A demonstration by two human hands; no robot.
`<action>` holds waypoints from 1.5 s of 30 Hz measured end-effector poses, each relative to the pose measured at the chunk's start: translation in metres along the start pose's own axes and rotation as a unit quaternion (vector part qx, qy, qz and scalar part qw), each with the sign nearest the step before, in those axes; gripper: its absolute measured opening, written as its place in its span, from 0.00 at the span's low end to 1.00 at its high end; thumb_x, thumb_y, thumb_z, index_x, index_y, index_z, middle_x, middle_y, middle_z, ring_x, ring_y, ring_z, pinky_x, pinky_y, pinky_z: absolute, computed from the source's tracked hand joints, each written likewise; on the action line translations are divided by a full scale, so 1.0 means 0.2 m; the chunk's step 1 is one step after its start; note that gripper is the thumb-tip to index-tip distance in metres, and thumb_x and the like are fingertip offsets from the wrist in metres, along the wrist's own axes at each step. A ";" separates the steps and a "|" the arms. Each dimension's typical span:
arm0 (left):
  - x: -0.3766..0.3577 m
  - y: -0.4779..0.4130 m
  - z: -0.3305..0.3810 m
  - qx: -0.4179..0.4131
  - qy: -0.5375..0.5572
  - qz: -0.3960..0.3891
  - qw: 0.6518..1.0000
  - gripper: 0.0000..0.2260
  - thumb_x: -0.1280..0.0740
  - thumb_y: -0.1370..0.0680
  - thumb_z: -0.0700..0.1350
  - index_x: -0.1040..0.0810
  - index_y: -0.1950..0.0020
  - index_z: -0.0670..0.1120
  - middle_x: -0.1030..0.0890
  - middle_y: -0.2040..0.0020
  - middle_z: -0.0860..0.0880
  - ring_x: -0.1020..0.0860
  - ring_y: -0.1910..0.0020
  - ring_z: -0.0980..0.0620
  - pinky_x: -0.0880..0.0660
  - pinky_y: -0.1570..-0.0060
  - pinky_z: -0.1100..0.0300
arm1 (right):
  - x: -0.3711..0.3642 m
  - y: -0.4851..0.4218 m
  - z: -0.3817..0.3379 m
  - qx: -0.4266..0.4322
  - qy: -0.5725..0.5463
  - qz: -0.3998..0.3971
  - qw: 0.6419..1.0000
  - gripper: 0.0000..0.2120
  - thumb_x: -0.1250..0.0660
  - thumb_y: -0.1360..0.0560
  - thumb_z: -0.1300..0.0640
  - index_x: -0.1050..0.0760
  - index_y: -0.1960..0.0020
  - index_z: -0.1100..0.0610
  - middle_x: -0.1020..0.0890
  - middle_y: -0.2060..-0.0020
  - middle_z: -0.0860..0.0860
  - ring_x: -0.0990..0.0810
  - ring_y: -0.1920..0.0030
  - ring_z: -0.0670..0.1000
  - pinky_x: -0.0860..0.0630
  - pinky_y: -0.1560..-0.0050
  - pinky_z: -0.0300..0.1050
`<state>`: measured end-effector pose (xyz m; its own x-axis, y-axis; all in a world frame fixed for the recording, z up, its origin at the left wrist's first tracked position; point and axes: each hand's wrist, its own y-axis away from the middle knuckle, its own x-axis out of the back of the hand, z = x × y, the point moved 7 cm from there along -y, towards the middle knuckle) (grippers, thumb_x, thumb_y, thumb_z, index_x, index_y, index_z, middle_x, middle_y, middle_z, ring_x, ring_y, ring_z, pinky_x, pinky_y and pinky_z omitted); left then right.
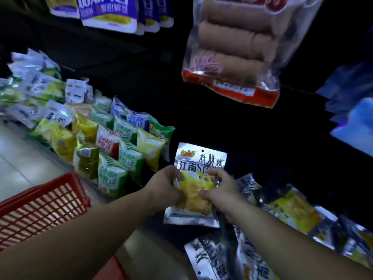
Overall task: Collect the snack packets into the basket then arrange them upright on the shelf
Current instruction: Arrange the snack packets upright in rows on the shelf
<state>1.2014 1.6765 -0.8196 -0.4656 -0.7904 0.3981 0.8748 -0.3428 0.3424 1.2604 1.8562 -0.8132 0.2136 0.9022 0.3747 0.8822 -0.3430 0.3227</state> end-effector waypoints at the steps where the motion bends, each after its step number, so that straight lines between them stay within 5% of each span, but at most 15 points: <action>1: 0.00 -0.07 -0.07 0.009 0.007 0.021 1.000 0.17 0.22 0.34 0.33 0.24 0.53 0.47 0.17 0.55 0.45 0.19 0.58 0.48 0.19 0.56 0.48 | -0.02 -0.09 0.02 0.007 0.000 0.019 1.000 0.25 0.21 0.31 0.66 0.24 0.43 0.44 0.23 0.40 0.48 0.22 0.60 0.43 0.22 0.65 0.38; 6: -0.11 -0.39 -0.34 0.026 0.020 0.072 0.997 0.17 0.22 0.33 0.37 0.21 0.51 0.52 0.17 0.58 0.54 0.20 0.63 0.60 0.24 0.64 0.70 | 0.03 -0.49 0.13 0.028 -0.026 0.104 0.994 0.19 0.25 0.26 0.64 0.27 0.43 0.46 0.26 0.51 0.42 0.26 0.64 0.40 0.31 0.76 0.29; 11: -0.28 -0.56 -0.51 0.063 0.119 0.076 0.988 0.20 0.23 0.31 0.36 0.21 0.42 0.50 0.16 0.53 0.53 0.17 0.62 0.58 0.19 0.62 0.66 | -0.02 -0.81 0.22 0.033 -0.030 0.097 0.994 0.20 0.25 0.27 0.66 0.27 0.44 0.48 0.25 0.40 0.45 0.26 0.58 0.38 0.31 0.74 0.26; 16: -0.36 -0.59 -0.60 0.070 0.191 0.120 0.972 0.25 0.23 0.29 0.37 0.23 0.36 0.53 0.20 0.44 0.54 0.20 0.55 0.61 0.27 0.67 0.75 | -0.09 -0.95 0.34 0.030 -0.016 0.117 0.993 0.19 0.27 0.26 0.66 0.30 0.48 0.47 0.25 0.40 0.49 0.25 0.61 0.42 0.30 0.72 0.32; 20: -0.41 -0.61 -0.62 0.065 0.231 0.129 0.962 0.25 0.23 0.27 0.37 0.24 0.35 0.56 0.22 0.41 0.55 0.23 0.50 0.61 0.28 0.67 0.77 | -0.09 -0.98 0.38 0.050 0.040 0.127 0.990 0.15 0.27 0.24 0.64 0.31 0.50 0.48 0.26 0.40 0.52 0.29 0.58 0.38 0.33 0.73 0.28; 25: -0.44 -0.61 -0.58 0.043 0.226 0.122 0.966 0.28 0.23 0.27 0.40 0.26 0.31 0.59 0.26 0.34 0.56 0.24 0.41 0.58 0.27 0.59 0.75 | -0.06 -0.92 0.38 0.077 0.083 0.119 0.986 0.20 0.25 0.25 0.60 0.26 0.40 0.42 0.28 0.39 0.49 0.27 0.54 0.43 0.34 0.63 0.28; 28: -0.46 -0.59 -0.54 0.027 0.216 0.123 0.968 0.28 0.23 0.28 0.40 0.26 0.31 0.59 0.25 0.33 0.55 0.24 0.40 0.58 0.25 0.50 0.68 | 0.00 -0.81 0.37 0.089 0.057 0.097 0.990 0.30 0.27 0.23 0.60 0.31 0.28 0.36 0.29 0.39 0.43 0.27 0.48 0.44 0.29 0.49 0.36; 30: -0.48 -0.55 -0.51 0.017 0.203 0.118 0.972 0.27 0.23 0.28 0.40 0.25 0.32 0.59 0.24 0.34 0.55 0.24 0.41 0.60 0.24 0.47 0.65 | 0.09 -0.70 0.36 0.076 0.035 0.101 0.991 0.28 0.29 0.22 0.60 0.29 0.29 0.35 0.28 0.34 0.43 0.24 0.40 0.47 0.24 0.41 0.47; 34: -0.58 -0.46 -0.43 0.000 0.191 0.091 0.977 0.24 0.25 0.25 0.39 0.24 0.32 0.55 0.22 0.38 0.55 0.22 0.45 0.62 0.26 0.57 0.75 | 0.30 -0.54 0.37 0.077 0.099 0.103 0.987 0.21 0.29 0.22 0.60 0.23 0.34 0.40 0.22 0.41 0.48 0.20 0.50 0.43 0.24 0.52 0.40; 38: -0.73 -0.35 -0.37 0.007 0.178 0.052 0.983 0.17 0.26 0.23 0.41 0.21 0.36 0.53 0.18 0.41 0.55 0.20 0.43 0.59 0.25 0.52 0.71 | 0.38 -0.38 0.44 0.056 0.144 0.083 0.985 0.16 0.29 0.22 0.59 0.22 0.38 0.43 0.23 0.51 0.41 0.22 0.53 0.44 0.28 0.56 0.37; 41: -0.82 -0.27 -0.36 0.002 0.142 0.023 0.990 0.13 0.27 0.22 0.47 0.19 0.38 0.51 0.16 0.47 0.56 0.18 0.49 0.60 0.23 0.55 0.72 | 0.33 -0.29 0.54 0.045 0.161 0.053 0.984 0.17 0.29 0.22 0.55 0.22 0.35 0.46 0.22 0.54 0.44 0.22 0.56 0.46 0.27 0.57 0.41; 45: -0.83 -0.22 -0.28 -0.065 0.059 0.078 0.993 0.11 0.31 0.21 0.55 0.18 0.41 0.54 0.18 0.49 0.56 0.19 0.52 0.59 0.21 0.54 0.63 | 0.41 -0.13 0.40 0.237 0.338 0.034 0.910 0.24 0.29 0.22 0.53 0.28 0.27 0.48 0.26 0.37 0.44 0.26 0.37 0.47 0.28 0.40 0.42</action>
<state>1.2475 1.7938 -0.9484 -0.3098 -0.8909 0.3322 0.9488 -0.2671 0.1685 1.2874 1.9598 -0.8604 0.1088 0.4604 0.8810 0.9927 -0.0968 -0.0720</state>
